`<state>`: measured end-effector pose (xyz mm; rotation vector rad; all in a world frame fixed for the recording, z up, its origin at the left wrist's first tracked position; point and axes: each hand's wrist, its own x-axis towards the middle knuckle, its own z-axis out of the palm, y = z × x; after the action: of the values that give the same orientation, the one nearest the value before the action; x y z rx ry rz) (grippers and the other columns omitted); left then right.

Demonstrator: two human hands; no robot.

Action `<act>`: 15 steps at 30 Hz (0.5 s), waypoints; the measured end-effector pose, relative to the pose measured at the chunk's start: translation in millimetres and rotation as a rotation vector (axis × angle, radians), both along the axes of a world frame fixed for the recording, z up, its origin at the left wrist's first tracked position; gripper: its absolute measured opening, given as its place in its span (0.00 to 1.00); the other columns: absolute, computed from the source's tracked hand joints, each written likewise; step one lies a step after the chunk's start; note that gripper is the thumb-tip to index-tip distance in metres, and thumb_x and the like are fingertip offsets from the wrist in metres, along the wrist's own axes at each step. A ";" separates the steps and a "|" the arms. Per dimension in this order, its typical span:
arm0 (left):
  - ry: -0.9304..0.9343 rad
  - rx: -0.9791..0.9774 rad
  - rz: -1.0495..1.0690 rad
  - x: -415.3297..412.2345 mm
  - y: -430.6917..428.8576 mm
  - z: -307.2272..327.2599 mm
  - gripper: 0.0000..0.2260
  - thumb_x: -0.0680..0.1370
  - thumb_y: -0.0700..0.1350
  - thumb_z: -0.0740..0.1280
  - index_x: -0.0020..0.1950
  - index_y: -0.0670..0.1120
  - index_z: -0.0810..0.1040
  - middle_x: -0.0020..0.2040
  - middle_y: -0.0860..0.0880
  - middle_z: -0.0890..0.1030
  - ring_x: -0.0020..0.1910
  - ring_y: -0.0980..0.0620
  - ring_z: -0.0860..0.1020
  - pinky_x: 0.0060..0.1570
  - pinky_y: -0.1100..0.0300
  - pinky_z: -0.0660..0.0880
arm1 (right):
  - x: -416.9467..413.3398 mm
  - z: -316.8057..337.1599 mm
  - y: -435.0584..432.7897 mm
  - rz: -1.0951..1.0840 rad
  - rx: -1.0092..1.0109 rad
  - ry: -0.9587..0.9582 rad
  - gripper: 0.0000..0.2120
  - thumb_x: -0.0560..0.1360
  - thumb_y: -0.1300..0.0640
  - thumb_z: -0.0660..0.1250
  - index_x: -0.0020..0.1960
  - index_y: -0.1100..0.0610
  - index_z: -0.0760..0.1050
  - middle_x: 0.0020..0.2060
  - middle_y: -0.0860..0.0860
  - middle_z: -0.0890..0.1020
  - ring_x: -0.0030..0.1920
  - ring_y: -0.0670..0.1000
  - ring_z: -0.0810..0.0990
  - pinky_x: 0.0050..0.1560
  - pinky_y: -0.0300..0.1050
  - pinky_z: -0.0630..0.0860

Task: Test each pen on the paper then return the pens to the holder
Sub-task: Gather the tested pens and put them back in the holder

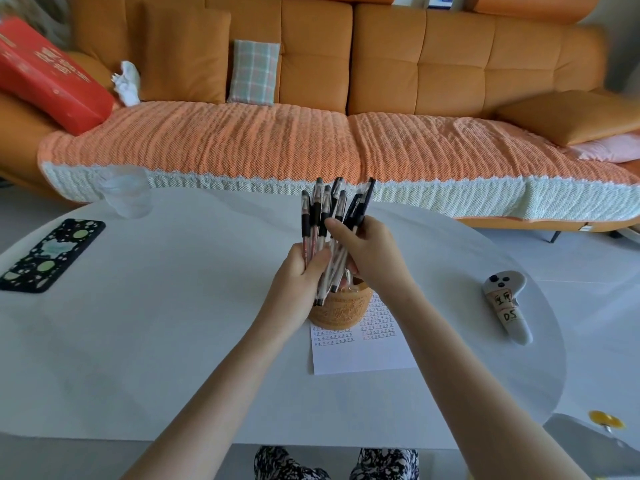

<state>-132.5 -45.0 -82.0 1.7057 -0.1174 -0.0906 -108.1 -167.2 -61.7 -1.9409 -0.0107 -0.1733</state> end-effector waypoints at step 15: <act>-0.013 -0.141 0.128 9.3 18.7 9.2 0.10 0.81 0.43 0.56 0.57 0.38 0.71 0.45 0.47 0.82 0.38 0.58 0.82 0.38 0.68 0.79 | 21.8 11.6 -3.7 -0.145 -0.019 -0.138 0.13 0.78 0.54 0.65 0.44 0.64 0.71 0.32 0.61 0.77 0.28 0.53 0.73 0.31 0.49 0.73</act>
<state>-123.2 -26.3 -72.9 1.5692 -0.0229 0.0238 -86.3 -170.8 -50.1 -1.9463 0.0373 -0.4045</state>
